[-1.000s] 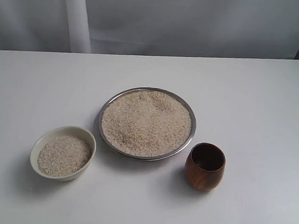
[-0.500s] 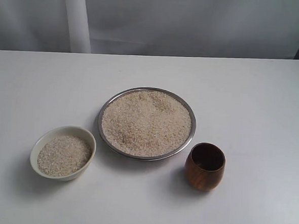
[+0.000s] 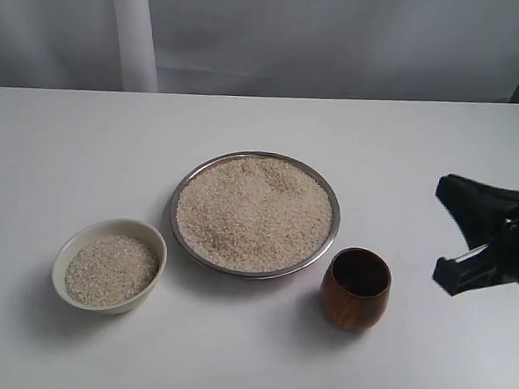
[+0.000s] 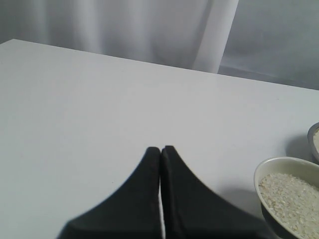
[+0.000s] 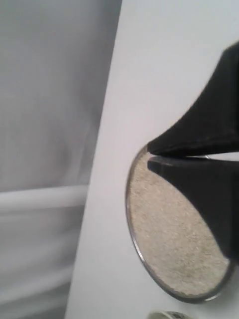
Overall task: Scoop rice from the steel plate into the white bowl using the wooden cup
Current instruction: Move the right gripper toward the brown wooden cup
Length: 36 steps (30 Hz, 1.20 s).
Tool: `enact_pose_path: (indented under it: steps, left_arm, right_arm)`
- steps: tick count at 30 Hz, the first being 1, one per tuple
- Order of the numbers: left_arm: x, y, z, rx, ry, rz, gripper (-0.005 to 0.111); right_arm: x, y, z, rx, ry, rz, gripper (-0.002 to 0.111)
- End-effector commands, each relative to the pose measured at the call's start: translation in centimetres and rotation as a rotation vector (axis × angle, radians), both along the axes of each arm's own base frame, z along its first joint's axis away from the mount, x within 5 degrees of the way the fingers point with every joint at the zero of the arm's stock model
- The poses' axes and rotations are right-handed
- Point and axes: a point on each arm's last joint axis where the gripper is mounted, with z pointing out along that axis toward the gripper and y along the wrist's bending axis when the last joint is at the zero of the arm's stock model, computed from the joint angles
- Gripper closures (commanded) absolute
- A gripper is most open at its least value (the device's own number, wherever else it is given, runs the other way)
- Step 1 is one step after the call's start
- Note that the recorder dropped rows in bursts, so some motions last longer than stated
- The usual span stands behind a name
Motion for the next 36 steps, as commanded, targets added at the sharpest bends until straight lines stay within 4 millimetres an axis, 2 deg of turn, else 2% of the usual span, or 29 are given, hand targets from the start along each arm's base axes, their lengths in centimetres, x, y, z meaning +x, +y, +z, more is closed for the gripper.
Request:
enact_pose_path:
  steps: [1, 6, 15, 28, 29, 30, 34, 36]
  left_arm:
    - [0.0, -0.1, 0.2, -0.007, -0.010, -0.008, 0.107]
    - [0.0, -0.1, 0.2, -0.007, -0.010, -0.008, 0.107]
    - [0.0, -0.1, 0.2, -0.007, -0.010, -0.008, 0.107]
    - [0.0, -0.1, 0.2, -0.007, -0.010, -0.008, 0.107]
    - [0.0, -0.1, 0.2, -0.007, -0.010, -0.008, 0.107]
    - [0.0, -0.1, 0.2, -0.007, -0.010, -0.008, 0.107]
    - [0.0, -0.1, 0.2, -0.007, -0.010, -0.008, 0.107]
    - [0.0, -0.1, 0.2, -0.007, -0.010, -0.008, 0.107]
  right_arm:
    - [0.4, 0.9, -2.2, -0.045, 0.043, 0.118, 0.108]
    - [0.1, 1.2, -3.8, -0.051, 0.032, 0.168, 0.108]
    - [-3.8, 0.5, -6.4, -0.112, 0.121, 0.162, 0.108]
    - [-4.3, 0.2, -7.5, -0.206, 0.208, 0.166, 0.106]
    - [-4.3, 0.2, -7.5, -0.207, 0.210, 0.166, 0.103]
    - [-4.3, 0.1, -7.5, -0.208, 0.211, 0.166, 0.093]
    - [-4.3, 0.2, -7.4, -0.200, 0.200, 0.167, 0.044]
    - [-4.2, 0.3, -7.2, -0.182, 0.178, 0.170, 0.027]
